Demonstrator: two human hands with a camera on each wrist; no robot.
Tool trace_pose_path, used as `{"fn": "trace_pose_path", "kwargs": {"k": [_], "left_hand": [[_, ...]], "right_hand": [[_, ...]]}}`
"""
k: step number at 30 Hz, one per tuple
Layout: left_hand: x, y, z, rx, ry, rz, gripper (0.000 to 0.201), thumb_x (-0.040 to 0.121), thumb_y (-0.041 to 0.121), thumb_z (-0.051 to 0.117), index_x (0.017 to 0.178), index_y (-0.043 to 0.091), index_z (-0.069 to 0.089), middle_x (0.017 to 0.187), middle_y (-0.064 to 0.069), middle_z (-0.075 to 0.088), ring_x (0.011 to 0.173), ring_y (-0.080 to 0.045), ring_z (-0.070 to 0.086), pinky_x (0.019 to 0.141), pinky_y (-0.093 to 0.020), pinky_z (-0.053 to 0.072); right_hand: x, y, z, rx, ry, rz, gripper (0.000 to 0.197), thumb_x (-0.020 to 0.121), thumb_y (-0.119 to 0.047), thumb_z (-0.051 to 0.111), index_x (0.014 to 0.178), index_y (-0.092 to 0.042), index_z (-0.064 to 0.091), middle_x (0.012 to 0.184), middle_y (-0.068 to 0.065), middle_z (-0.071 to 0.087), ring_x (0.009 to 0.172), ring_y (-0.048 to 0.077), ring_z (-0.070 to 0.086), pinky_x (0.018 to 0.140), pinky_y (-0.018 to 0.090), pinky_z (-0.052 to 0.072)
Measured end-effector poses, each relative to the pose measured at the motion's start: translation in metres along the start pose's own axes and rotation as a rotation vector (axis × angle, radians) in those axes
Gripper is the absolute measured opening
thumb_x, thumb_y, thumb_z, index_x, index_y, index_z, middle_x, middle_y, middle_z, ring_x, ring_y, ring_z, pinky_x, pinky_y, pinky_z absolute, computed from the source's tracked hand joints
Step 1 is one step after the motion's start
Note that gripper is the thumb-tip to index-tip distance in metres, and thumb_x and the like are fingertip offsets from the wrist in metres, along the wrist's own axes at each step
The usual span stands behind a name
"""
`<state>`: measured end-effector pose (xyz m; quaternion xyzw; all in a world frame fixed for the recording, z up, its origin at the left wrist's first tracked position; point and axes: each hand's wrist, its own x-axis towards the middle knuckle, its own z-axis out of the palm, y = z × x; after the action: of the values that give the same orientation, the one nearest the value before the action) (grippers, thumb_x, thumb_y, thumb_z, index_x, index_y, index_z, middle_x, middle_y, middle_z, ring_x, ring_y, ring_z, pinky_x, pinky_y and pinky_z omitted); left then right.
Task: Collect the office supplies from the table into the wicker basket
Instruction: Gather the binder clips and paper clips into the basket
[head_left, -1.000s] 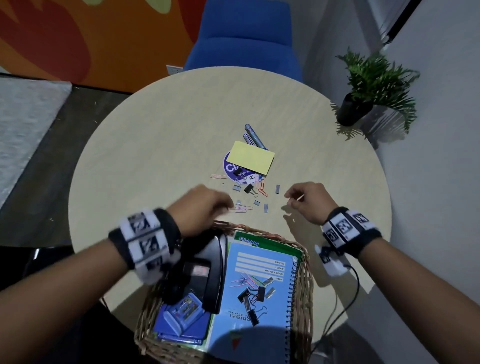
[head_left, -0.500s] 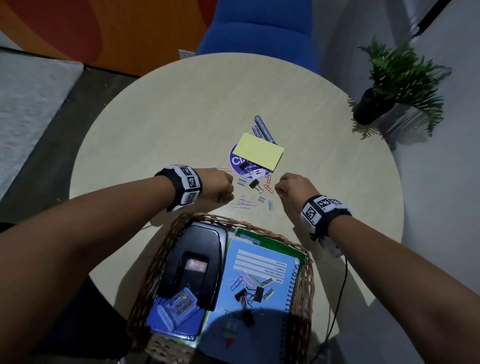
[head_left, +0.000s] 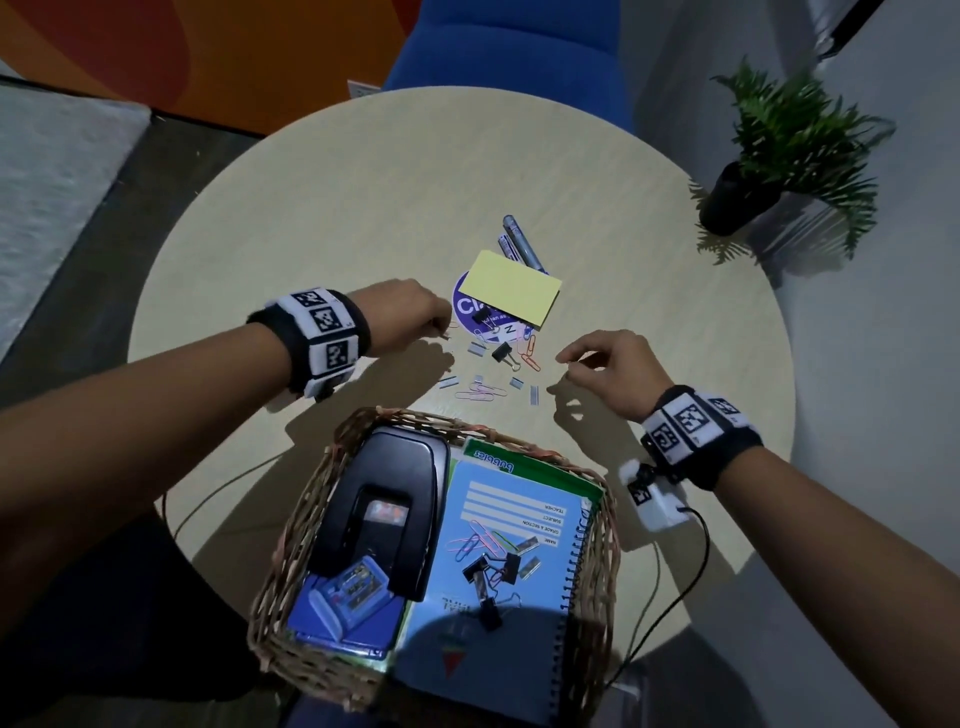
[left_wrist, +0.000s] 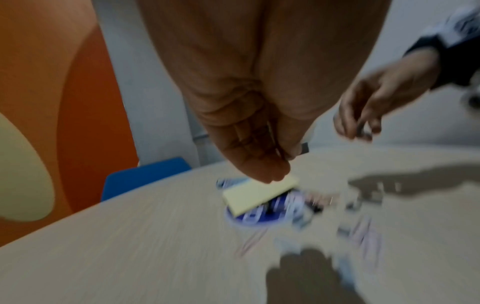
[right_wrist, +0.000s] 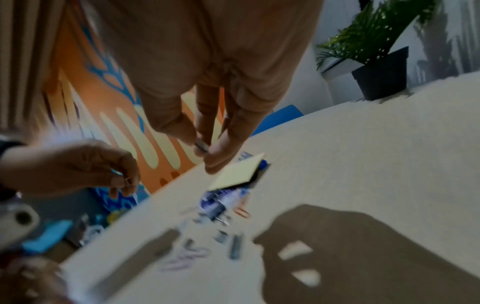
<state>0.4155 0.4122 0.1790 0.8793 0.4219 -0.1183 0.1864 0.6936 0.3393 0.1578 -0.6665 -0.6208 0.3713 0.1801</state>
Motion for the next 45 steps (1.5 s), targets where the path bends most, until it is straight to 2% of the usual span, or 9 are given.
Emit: {"fn": "trace_pose_path", "kwargs": {"k": [4, 9, 16, 20, 27, 30, 34, 37, 45], "left_hand": [[-0.044, 0.044, -0.017, -0.283, 0.133, 0.15, 0.017, 0.091, 0.008, 0.053, 0.1, 0.013, 0.067, 0.087, 0.003, 0.071, 0.076, -0.014, 0.063, 0.076, -0.027, 0.05], [-0.09, 0.103, 0.012, -0.356, -0.102, 0.33, 0.022, 0.094, 0.018, 0.05, 0.108, 0.02, 0.068, 0.104, 0.004, 0.073, 0.091, -0.01, 0.065, 0.079, -0.014, 0.042], [-0.089, 0.061, 0.014, -0.428, 0.057, 0.135, 0.025, 0.092, 0.012, 0.054, 0.112, 0.017, 0.068, 0.097, -0.001, 0.075, 0.088, -0.014, 0.068, 0.081, -0.021, 0.048], [-0.057, 0.018, 0.013, -0.264, 0.094, -0.061, 0.02, 0.089, 0.022, 0.059, 0.106, 0.015, 0.069, 0.099, -0.004, 0.074, 0.09, -0.021, 0.067, 0.081, -0.027, 0.048], [0.007, 0.008, 0.028, -0.111, -0.199, -0.144, 0.021, 0.085, 0.028, 0.065, 0.098, 0.011, 0.067, 0.097, -0.008, 0.07, 0.09, -0.024, 0.061, 0.074, -0.024, 0.04], [0.024, 0.019, 0.036, -0.102, -0.222, -0.135, 0.028, 0.08, 0.036, 0.07, 0.091, 0.011, 0.065, 0.09, -0.007, 0.067, 0.081, -0.022, 0.056, 0.071, -0.026, 0.041], [0.041, 0.025, 0.042, -0.069, -0.224, -0.148, 0.024, 0.077, 0.033, 0.073, 0.087, 0.013, 0.067, 0.089, -0.007, 0.069, 0.088, -0.027, 0.063, 0.073, -0.031, 0.048], [0.042, 0.025, 0.04, -0.037, -0.248, -0.167, 0.018, 0.079, 0.029, 0.071, 0.089, 0.014, 0.067, 0.09, -0.005, 0.066, 0.089, -0.026, 0.062, 0.074, -0.031, 0.048], [0.031, 0.019, 0.038, -0.074, -0.195, -0.231, 0.013, 0.081, 0.023, 0.067, 0.079, 0.019, 0.055, 0.101, -0.006, 0.067, 0.092, -0.026, 0.06, 0.075, -0.031, 0.046]], "right_hand": [[-0.031, -0.023, -0.014, 0.259, -0.103, 0.025, 0.009, 0.083, -0.002, 0.065, 0.088, -0.004, 0.073, 0.075, 0.003, 0.072, 0.076, 0.019, 0.073, 0.077, 0.03, 0.059], [-0.065, -0.039, -0.012, 0.443, -0.297, 0.087, 0.011, 0.086, -0.002, 0.063, 0.088, 0.006, 0.07, 0.066, 0.005, 0.07, 0.065, 0.017, 0.07, 0.068, 0.024, 0.06], [-0.091, -0.043, -0.003, 0.259, -0.495, -0.016, 0.011, 0.083, 0.004, 0.064, 0.09, 0.001, 0.071, 0.059, -0.009, 0.067, 0.057, 0.002, 0.063, 0.06, 0.015, 0.048], [-0.103, -0.042, 0.008, 0.037, -0.635, -0.132, 0.024, 0.077, 0.0, 0.066, 0.099, -0.008, 0.071, 0.079, -0.004, 0.07, 0.075, 0.001, 0.068, 0.079, 0.026, 0.057], [-0.027, -0.031, -0.006, -0.442, -0.234, -0.214, 0.026, 0.082, -0.029, 0.069, 0.106, -0.021, 0.068, 0.109, 0.0, 0.064, 0.086, 0.015, 0.063, 0.081, 0.036, 0.053], [0.009, -0.016, 0.017, -0.628, -0.308, -0.143, 0.029, 0.083, -0.027, 0.067, 0.11, -0.018, 0.065, 0.11, 0.005, 0.063, 0.095, 0.024, 0.061, 0.081, 0.033, 0.047], [0.028, -0.005, 0.04, -0.583, -0.289, -0.063, 0.023, 0.075, -0.033, 0.073, 0.084, -0.016, 0.061, 0.087, 0.005, 0.064, 0.08, 0.027, 0.06, 0.07, 0.032, 0.049], [0.031, 0.0, 0.047, -0.617, -0.294, -0.102, 0.025, 0.079, -0.034, 0.071, 0.091, -0.014, 0.061, 0.09, 0.006, 0.063, 0.081, 0.026, 0.059, 0.067, 0.03, 0.044], [0.026, 0.004, 0.051, -0.548, -0.276, -0.083, 0.014, 0.076, -0.007, 0.056, 0.085, -0.016, 0.06, 0.09, 0.008, 0.065, 0.08, 0.029, 0.06, 0.072, 0.035, 0.051]]}}
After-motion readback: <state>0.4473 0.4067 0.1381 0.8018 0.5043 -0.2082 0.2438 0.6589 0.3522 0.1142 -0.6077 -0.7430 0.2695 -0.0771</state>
